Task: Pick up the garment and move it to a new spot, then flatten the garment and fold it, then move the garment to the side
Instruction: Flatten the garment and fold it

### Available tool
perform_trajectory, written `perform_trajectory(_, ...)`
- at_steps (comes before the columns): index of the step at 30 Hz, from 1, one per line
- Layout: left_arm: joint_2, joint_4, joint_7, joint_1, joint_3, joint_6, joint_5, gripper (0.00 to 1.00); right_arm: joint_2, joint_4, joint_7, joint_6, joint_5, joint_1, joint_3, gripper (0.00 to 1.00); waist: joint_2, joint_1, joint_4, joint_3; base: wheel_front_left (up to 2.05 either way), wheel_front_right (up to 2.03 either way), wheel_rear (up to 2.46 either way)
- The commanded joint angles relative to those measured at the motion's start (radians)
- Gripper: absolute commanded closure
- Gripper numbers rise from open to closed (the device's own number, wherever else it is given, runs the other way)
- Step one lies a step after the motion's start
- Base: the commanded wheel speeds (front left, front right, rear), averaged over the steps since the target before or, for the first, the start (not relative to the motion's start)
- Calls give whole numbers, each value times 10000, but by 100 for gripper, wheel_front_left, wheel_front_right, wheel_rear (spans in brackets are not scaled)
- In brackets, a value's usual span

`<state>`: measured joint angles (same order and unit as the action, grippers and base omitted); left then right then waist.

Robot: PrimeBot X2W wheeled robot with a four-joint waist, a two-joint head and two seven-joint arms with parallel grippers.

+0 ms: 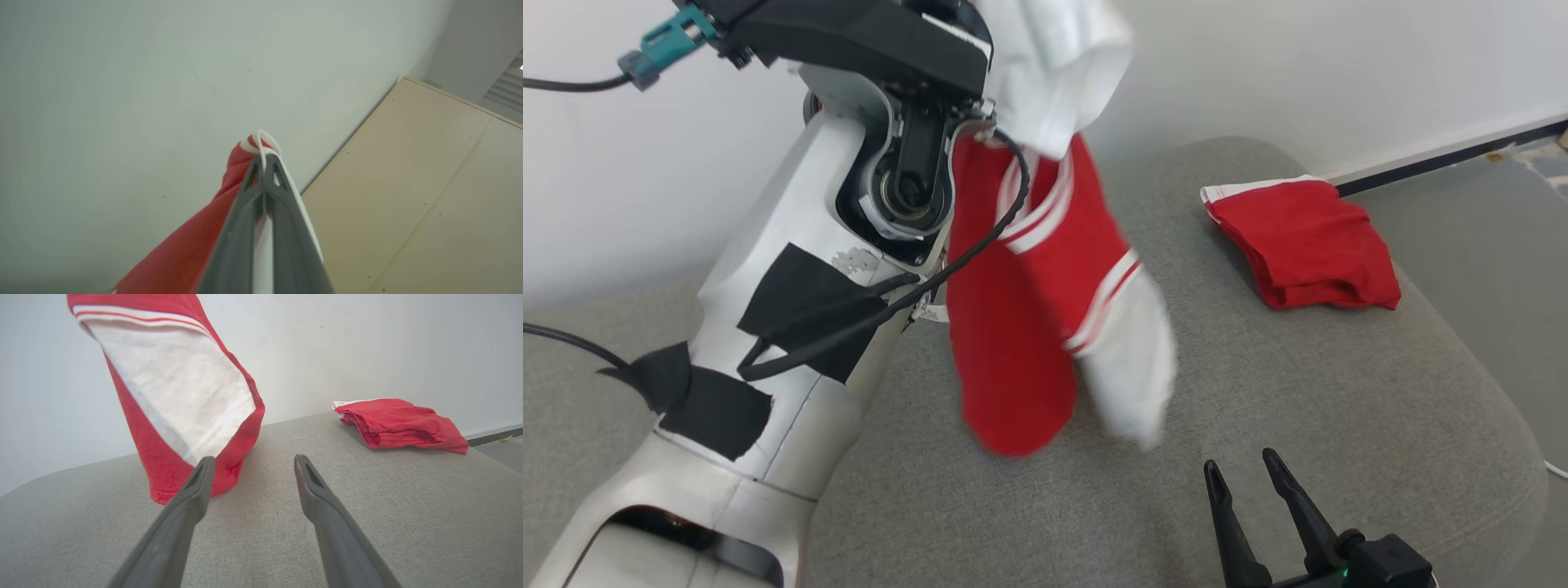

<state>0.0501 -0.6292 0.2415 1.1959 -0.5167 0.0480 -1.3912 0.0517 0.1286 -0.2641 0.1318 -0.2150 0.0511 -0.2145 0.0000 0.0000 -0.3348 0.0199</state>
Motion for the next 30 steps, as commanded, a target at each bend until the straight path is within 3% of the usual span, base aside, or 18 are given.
perform_trajectory(1, 14, -311, 72, -45, -134, -139, -118, 100, -21, -26, -2, -25, -17, -94, -17, 0, 0, 0, 147, 140, 0, 0, 0)
perform_trajectory(4, 224, -1263, 143, -571, -198, -164, 49, 100, -23, -59, -2, -25, -172, -169, -143, 0, 0, 0, 144, 261, 0, 0, 0)
perform_trajectory(9, 1174, -2487, 224, -1594, 67, 179, 565, 100, -18, -105, -2, -25, -363, -97, -138, 0, 0, 0, -6, 440, 0, 0, 0)
perform_trajectory(10, 1847, -2622, 239, -2046, 667, 323, 1051, 100, -17, -132, -2, -25, -369, -70, -64, 0, 0, 0, -26, 546, 0, 0, 0)
perform_trajectory(11, 2107, -2615, 241, -2387, 1157, 312, 1274, 100, -17, -154, -2, -25, -356, -64, -27, 0, 0, 0, -22, 593, 0, 0, 0)
perform_trajectory(16, 2712, -1872, 226, -4476, 4305, 339, 2479, 100, -15, -246, 0, -25, -225, 86, 271, 0, 0, 0, 176, 716, 0, 0, 0)
perform_trajectory(19, 2464, -1225, 229, -5935, 6313, 365, 3107, 100, -20, -229, -2, -25, -134, 148, 350, 0, 0, 0, 459, 735, 0, 0, 0)
perform_trajectory(22, 1805, -476, 229, -7159, 7756, 420, 3812, 100, -14, -231, -2, -25, -89, 164, 421, 0, 0, 0, 804, 776, 0, 0, 0)
perform_trajectory(28, 923, 650, 229, -8436, 8775, 672, 5247, 100, -17, -121, -2, -25, 34, 48, 360, 0, 0, 0, 1423, 824, 0, 0, 0)
perform_trajectory(30, 655, 1053, 230, -8752, 8941, 778, 5725, 68, -16, -67, -1, -25, 86, -18, 322, 0, 0, 0, 1646, 801, 0, 0, 0)
